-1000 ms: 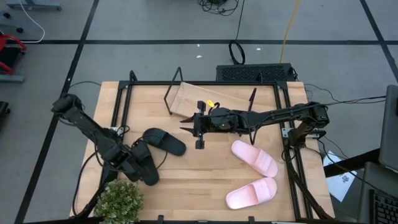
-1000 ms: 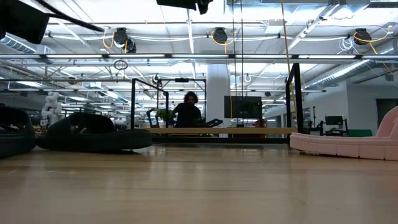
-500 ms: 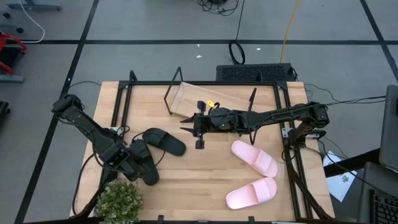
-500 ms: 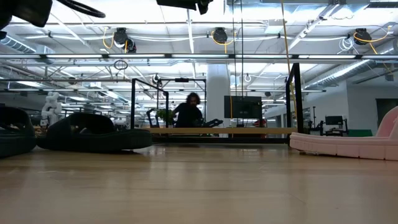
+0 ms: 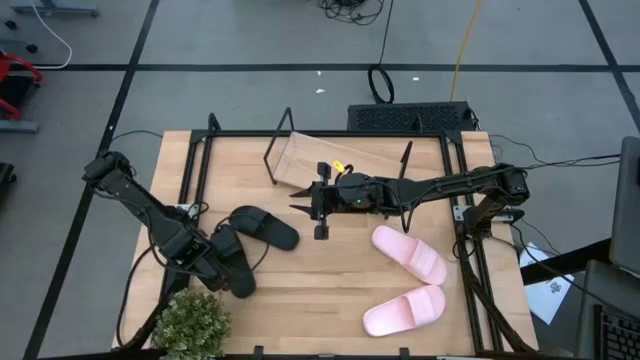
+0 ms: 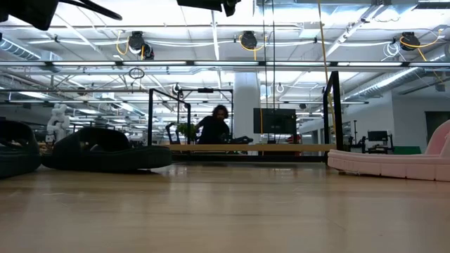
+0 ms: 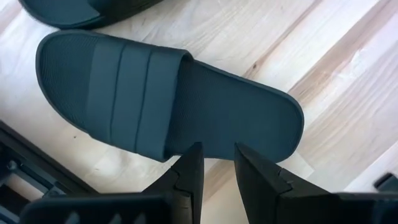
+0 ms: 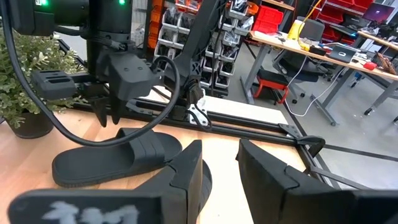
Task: Pick and place slides into the shelf
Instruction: Put the bottom black slipper on the shelf
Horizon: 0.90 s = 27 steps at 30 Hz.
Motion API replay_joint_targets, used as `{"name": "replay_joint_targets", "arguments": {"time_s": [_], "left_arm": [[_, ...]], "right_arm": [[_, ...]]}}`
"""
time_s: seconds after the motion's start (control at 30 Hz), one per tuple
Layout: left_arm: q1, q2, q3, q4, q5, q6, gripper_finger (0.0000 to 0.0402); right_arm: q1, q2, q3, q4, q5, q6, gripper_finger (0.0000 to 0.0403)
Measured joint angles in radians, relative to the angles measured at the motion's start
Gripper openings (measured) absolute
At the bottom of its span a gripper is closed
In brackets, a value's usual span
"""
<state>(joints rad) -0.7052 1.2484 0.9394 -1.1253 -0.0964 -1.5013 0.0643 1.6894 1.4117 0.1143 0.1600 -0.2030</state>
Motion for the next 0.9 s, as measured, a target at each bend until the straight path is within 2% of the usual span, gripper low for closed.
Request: {"name": "replay_joint_targets", "arguments": {"time_s": [0.43, 0.9], "left_arm": [[0.000, 0.000, 0.000, -0.007, -0.002, -0.082, 0.0086], [0.042, -0.001, 0.000, -0.071, -0.009, -0.072, 0.0086]], "right_arm": [[0.000, 0.000, 0.000, 0.000, 0.000, 0.000, 0.0096], [0.000, 0.000, 0.000, 0.000, 0.000, 0.000, 0.0096]]}}
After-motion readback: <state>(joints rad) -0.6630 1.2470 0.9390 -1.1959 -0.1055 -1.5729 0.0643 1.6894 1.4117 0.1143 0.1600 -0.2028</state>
